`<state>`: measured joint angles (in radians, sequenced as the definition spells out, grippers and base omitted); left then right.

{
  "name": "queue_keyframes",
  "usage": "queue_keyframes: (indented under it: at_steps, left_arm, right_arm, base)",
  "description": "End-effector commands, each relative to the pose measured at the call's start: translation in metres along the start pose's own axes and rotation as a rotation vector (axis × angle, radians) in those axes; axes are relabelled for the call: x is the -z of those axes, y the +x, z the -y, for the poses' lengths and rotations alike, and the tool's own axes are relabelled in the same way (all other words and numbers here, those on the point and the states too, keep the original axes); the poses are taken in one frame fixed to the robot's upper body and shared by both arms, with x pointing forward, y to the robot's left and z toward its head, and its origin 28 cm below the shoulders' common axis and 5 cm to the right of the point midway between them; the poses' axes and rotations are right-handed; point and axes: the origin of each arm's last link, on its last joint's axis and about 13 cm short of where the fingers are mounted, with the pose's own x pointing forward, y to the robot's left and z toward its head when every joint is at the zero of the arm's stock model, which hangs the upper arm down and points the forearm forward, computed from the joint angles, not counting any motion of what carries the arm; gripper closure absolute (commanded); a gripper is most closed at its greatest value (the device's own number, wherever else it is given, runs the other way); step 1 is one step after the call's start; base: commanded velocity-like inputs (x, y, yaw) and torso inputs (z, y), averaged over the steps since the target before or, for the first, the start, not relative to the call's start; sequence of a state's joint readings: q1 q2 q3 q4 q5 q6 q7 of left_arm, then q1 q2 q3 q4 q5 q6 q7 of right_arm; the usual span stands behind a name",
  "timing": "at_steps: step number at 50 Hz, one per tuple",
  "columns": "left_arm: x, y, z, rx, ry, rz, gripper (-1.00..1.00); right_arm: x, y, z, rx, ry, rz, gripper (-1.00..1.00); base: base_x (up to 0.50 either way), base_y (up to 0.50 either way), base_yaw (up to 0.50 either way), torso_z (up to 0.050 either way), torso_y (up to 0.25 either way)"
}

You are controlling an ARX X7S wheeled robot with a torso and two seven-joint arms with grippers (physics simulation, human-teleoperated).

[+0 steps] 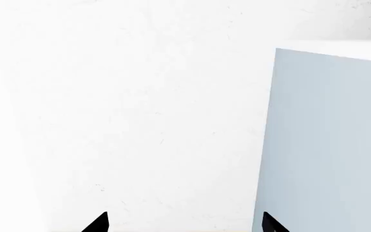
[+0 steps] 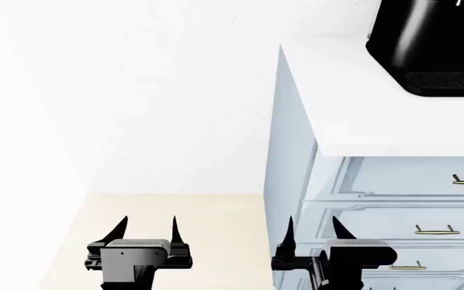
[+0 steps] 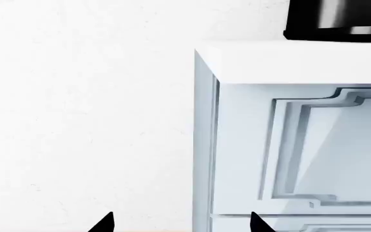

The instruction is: Pick the pear from the counter and place it in the cabinet.

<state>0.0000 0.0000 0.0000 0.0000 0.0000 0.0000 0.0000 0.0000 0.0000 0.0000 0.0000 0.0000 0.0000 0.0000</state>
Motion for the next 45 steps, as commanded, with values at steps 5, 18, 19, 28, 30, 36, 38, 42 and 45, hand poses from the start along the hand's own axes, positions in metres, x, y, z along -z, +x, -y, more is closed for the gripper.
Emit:
queue_keyframes:
  at_steps: [5, 18, 19, 28, 30, 36, 38, 42, 45]
  left_arm:
    - [0.014, 0.01, 0.001, -0.025, 0.02, -0.021, -1.0]
    - [0.011, 0.015, 0.001, -0.036, 0.084, -0.028, -1.0]
    - [-0.003, 0.011, -0.002, -0.029, 0.098, -0.028, -1.0]
    - [-0.139, -0.041, -0.043, -0.028, 0.205, 0.027, -1.0]
    - [-0.152, -0.049, -0.05, -0.033, 0.201, 0.022, -1.0]
    - [-0.185, -0.072, -0.08, -0.146, 0.252, 0.055, -1.0]
    - [-0.192, -0.078, -0.087, -0.11, 0.212, 0.034, -1.0]
    - [-0.2, -0.083, -0.107, -0.147, 0.21, 0.053, -1.0]
    - [-0.204, -0.086, -0.117, -0.166, 0.219, 0.064, -1.0]
  right_arm:
    - [0.02, 0.002, 0.002, -0.003, -0.013, -0.051, -1.0]
    - [0.01, 0.006, 0.003, -0.009, -0.007, -0.064, -1.0]
    - [-0.003, 0.001, 0.003, -0.021, -0.013, -0.063, -1.0]
    - [-0.15, -0.057, 0.03, 0.011, -0.118, 0.105, -1.0]
    - [-0.171, -0.062, 0.02, -0.115, -0.089, 0.248, -1.0]
    - [-0.215, -0.092, 0.055, 0.035, -0.153, 0.138, -1.0]
    - [-0.231, -0.09, 0.059, 0.038, -0.156, 0.155, -1.0]
    - [-0.241, -0.09, 0.034, 0.054, -0.062, -0.084, -1.0]
    - [-0.251, -0.113, 0.039, 0.049, -0.199, -0.109, -1.0]
  base:
    - [0.0, 0.0, 0.0, 0.0, 0.0]
    - [0.0, 0.0, 0.0, 0.0, 0.0]
    - [0.0, 0.0, 0.0, 0.0, 0.0]
    - [0.0, 0.0, 0.0, 0.0, 0.0]
    - [0.0, 0.0, 0.0, 0.0, 0.0]
    - [0.0, 0.0, 0.0, 0.0, 0.0]
    - [0.0, 0.0, 0.0, 0.0, 0.0]
    - [0.0, 0.0, 0.0, 0.0, 0.0]
    - [0.0, 0.0, 0.0, 0.0, 0.0]
